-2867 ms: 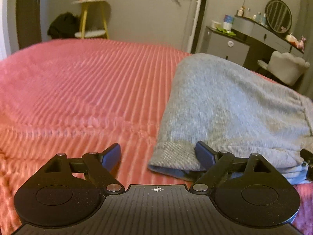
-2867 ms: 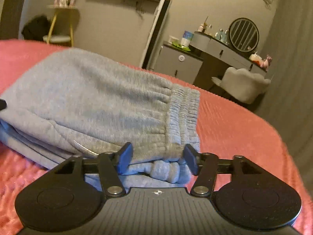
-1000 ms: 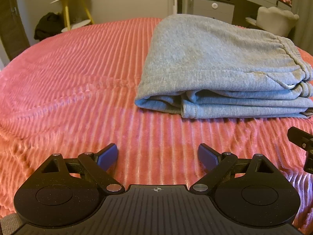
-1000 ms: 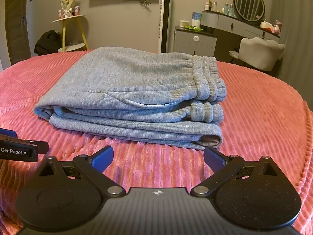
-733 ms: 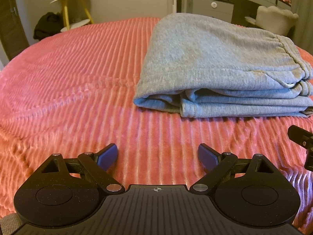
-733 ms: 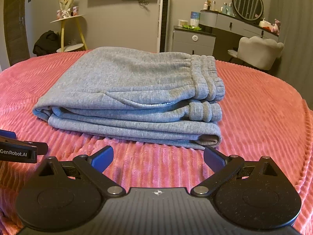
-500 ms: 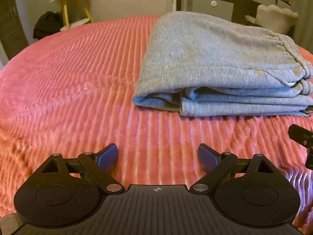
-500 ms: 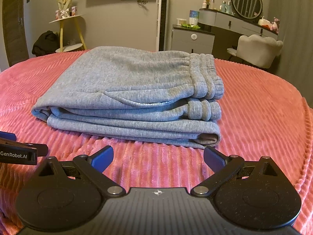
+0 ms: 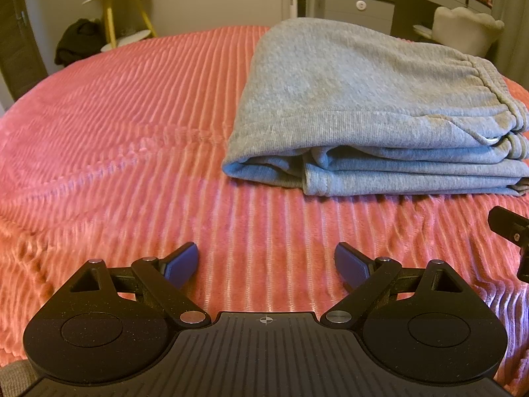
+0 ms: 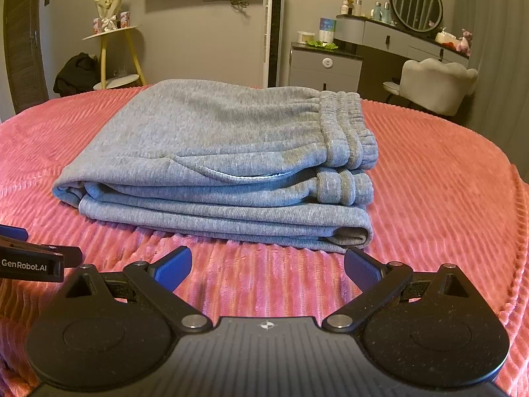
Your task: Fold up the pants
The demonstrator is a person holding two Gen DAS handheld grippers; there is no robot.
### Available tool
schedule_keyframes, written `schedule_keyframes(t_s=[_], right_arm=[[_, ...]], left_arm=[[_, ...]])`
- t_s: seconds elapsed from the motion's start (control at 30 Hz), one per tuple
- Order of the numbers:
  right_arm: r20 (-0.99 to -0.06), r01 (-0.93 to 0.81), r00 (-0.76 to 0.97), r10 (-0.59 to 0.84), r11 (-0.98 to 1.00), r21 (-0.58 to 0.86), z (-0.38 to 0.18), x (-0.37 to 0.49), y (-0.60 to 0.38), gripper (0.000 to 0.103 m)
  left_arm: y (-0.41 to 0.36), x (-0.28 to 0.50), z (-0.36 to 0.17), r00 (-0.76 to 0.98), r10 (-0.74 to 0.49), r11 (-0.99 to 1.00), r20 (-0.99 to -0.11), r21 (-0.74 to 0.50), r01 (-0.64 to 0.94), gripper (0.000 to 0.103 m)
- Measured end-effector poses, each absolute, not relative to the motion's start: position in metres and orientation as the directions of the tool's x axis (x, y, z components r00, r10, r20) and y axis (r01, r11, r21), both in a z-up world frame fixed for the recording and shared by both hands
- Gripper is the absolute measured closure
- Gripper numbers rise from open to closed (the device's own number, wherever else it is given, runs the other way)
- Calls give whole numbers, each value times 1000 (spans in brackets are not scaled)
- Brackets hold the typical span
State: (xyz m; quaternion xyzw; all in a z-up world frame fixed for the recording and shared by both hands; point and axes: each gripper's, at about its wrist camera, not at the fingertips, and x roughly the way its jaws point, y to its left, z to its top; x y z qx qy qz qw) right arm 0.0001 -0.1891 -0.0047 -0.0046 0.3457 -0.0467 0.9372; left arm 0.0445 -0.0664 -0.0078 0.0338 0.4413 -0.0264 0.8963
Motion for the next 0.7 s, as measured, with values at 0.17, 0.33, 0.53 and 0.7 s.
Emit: schedule_keyframes(t_s=[0.17, 0.33, 0.53, 0.7], right_arm=[[-647, 85, 757, -89, 996, -38, -5, 0, -190, 4], [-647, 85, 757, -89, 996, -38, -5, 0, -190, 4], [-647, 84, 757, -89, 996, -38, -4, 0, -190, 4], [-646, 84, 759, -89, 996, -39, -5, 0, -190, 4]], left_arm=[[-66, 44, -8, 609, -17, 996, -793, 38, 77, 9], [-66, 44, -8, 609, -18, 996, -793, 38, 78, 9], [-66, 44, -8, 610, -18, 996, -792, 37, 78, 9], [-67, 45, -9, 614, -19, 996, -789, 38, 80, 9]])
